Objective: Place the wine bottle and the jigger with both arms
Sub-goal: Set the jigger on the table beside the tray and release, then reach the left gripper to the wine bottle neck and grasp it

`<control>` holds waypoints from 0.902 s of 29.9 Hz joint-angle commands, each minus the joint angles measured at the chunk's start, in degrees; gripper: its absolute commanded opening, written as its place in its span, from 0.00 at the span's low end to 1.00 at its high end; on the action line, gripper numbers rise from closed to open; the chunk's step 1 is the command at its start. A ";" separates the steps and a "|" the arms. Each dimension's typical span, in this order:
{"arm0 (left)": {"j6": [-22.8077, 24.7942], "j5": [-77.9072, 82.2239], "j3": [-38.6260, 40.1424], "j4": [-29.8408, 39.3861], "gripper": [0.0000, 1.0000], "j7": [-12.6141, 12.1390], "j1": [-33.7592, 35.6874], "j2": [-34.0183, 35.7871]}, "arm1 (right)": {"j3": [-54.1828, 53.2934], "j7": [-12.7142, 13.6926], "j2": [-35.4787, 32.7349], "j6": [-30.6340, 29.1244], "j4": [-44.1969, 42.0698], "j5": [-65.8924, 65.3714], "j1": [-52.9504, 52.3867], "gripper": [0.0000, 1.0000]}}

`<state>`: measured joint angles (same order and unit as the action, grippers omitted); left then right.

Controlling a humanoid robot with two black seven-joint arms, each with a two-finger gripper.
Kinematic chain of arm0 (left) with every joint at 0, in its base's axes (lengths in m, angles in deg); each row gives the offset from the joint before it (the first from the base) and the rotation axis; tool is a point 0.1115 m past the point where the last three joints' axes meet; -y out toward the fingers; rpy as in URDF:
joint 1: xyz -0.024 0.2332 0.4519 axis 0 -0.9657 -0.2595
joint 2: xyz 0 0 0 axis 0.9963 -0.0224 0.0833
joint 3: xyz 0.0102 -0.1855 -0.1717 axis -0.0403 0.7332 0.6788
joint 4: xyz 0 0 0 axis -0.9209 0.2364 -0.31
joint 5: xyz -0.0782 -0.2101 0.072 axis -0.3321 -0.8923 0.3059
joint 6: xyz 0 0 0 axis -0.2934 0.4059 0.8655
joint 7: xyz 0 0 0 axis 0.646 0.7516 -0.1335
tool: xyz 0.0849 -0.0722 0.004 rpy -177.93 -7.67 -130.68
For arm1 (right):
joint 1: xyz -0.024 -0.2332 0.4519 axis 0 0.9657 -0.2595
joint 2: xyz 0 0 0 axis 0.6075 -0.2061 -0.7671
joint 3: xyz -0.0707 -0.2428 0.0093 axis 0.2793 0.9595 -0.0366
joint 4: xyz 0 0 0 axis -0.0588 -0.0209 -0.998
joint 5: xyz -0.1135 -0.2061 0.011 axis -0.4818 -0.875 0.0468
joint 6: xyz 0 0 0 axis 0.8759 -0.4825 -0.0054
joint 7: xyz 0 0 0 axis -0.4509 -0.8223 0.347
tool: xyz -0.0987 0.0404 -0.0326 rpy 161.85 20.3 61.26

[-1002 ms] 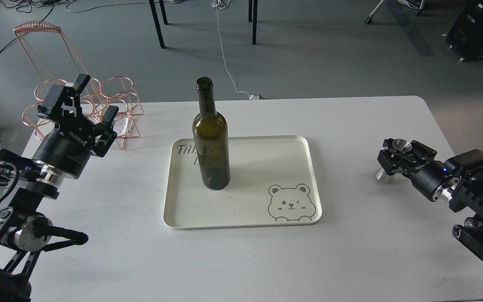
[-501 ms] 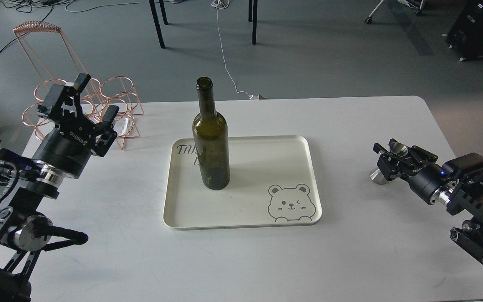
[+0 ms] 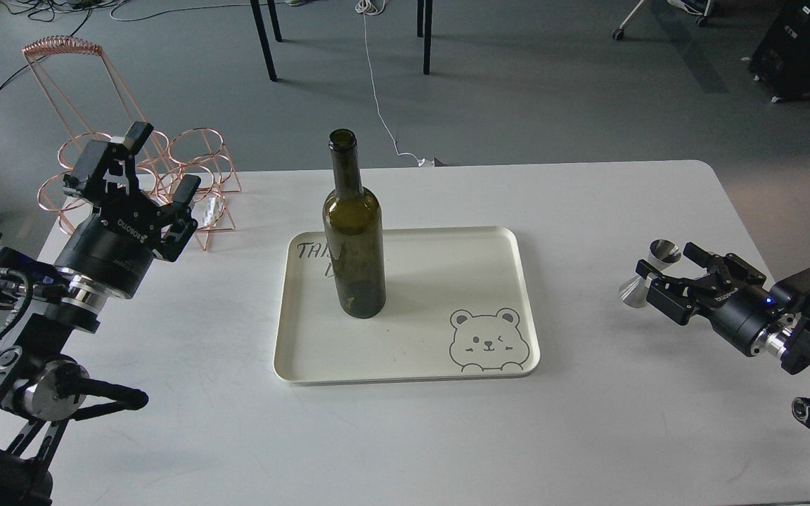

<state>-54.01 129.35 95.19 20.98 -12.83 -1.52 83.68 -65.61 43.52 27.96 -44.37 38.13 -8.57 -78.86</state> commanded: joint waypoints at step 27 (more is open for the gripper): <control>2.02 25.59 -0.44 11.80 0.98 13.76 0.00 12.66 | -3.60 0.00 -12.16 -22.28 21.77 84.17 -10.11 0.99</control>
<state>-52.03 146.38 95.00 31.44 0.03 -1.53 95.12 -67.81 43.53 14.10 -61.08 61.53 65.84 -87.25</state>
